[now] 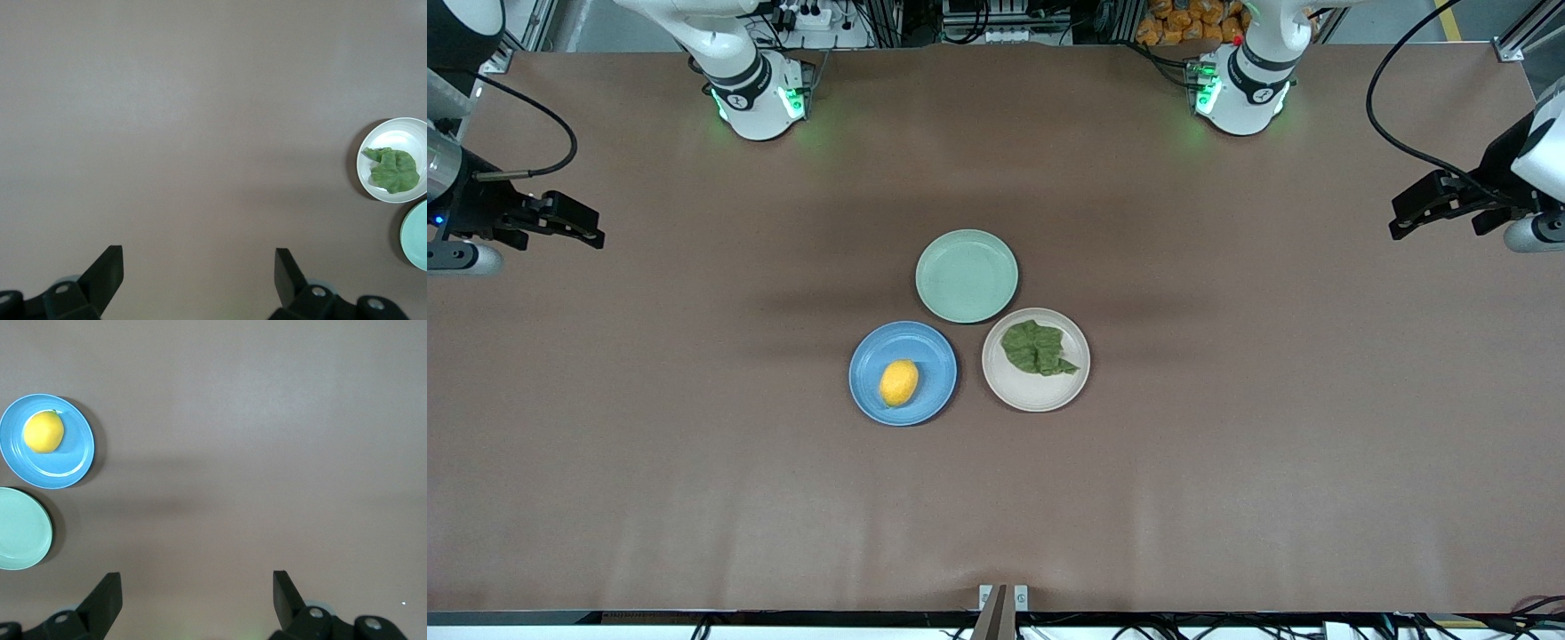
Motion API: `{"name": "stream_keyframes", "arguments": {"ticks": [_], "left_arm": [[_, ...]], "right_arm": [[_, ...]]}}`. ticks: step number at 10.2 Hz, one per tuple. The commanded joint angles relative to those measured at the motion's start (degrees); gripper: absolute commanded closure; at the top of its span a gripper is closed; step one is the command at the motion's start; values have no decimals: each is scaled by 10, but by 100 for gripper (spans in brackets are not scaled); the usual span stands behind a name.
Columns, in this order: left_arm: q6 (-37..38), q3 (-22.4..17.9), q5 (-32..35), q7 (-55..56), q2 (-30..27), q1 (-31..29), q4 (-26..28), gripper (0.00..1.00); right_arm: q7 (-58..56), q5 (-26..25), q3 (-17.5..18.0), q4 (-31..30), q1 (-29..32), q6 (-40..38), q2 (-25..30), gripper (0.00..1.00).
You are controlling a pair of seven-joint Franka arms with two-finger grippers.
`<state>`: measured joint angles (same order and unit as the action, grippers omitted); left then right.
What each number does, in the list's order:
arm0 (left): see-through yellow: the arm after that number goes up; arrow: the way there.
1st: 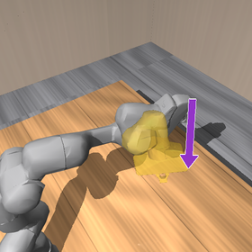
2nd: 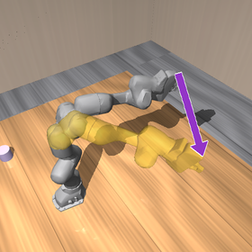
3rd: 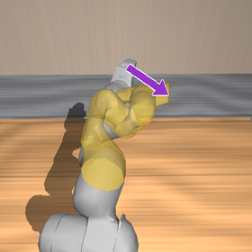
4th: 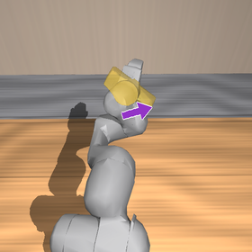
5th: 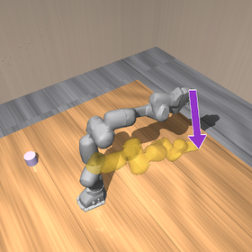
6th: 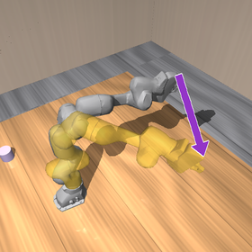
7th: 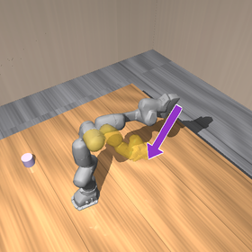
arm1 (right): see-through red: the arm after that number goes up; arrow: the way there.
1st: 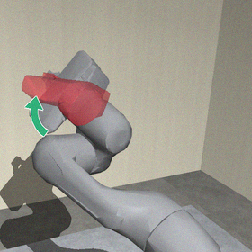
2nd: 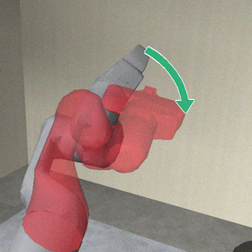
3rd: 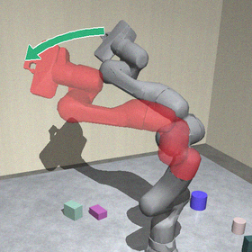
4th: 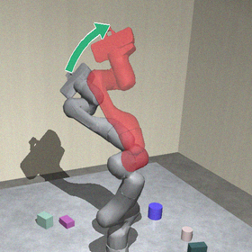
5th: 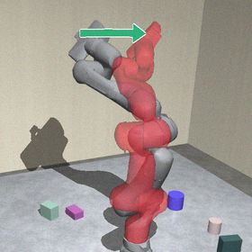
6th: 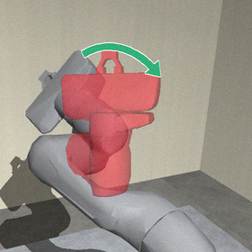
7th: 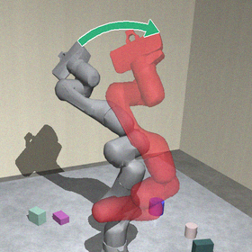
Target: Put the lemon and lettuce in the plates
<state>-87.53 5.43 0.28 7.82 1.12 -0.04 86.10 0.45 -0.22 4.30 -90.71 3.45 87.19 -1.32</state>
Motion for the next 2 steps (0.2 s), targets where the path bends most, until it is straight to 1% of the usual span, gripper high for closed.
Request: {"name": "stream_keyframes", "arguments": {"ticks": [1, 2], "left_arm": [[4, 5, 5, -17, 2, 3, -6, 0], [4, 5, 6, -18, 3, 3, -6, 0]], "right_arm": [[-7, 1, -1, -20, 1, 8, 18, 0], [-7, 0, -1, -20, 2, 8, 18, 0]]}}
